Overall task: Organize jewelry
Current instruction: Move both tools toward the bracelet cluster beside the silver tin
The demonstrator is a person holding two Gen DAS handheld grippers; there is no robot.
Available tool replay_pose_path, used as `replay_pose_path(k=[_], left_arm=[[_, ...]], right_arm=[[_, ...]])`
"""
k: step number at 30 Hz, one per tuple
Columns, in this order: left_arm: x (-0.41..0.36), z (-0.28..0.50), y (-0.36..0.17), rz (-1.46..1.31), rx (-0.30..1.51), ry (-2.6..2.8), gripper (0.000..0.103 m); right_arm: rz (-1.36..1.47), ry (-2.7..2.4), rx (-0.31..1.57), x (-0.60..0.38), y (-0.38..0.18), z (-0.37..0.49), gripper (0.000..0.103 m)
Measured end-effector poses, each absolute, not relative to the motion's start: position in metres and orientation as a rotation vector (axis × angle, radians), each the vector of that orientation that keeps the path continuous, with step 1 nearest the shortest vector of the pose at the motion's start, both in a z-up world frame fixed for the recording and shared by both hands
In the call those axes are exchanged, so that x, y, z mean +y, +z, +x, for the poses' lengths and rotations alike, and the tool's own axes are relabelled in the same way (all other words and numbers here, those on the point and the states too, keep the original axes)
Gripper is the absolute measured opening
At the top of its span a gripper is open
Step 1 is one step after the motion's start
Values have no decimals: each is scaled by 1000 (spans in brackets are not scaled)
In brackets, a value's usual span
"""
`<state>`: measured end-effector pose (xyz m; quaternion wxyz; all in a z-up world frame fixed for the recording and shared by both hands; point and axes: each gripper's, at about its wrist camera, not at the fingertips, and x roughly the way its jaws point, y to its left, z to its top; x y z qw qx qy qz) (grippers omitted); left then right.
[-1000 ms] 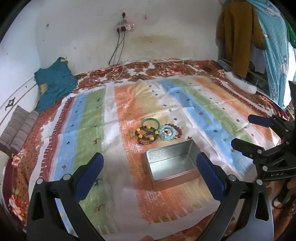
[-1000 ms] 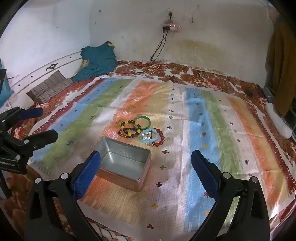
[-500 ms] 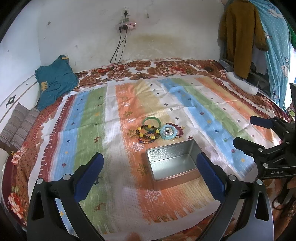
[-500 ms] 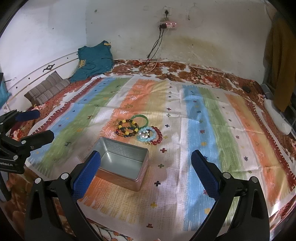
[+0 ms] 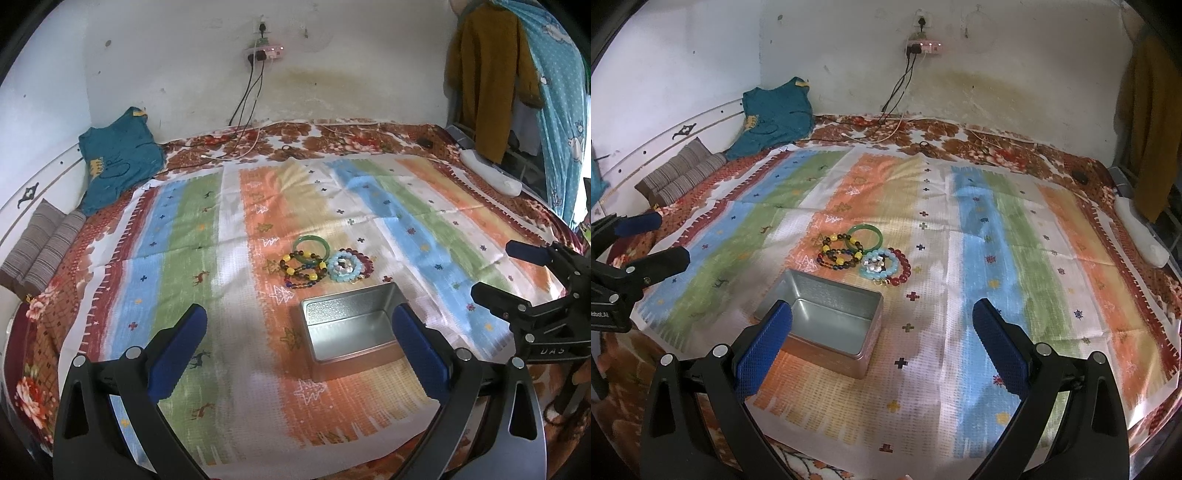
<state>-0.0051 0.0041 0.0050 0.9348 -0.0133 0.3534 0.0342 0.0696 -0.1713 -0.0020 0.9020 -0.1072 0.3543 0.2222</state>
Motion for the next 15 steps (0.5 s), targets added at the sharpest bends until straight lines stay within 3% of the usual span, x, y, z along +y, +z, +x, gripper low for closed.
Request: replay_pose_path(k=[15], left_arm=[[7, -3, 1, -57, 735, 82, 98]], right_arm=[[-244, 436, 746, -164, -4, 68, 99]])
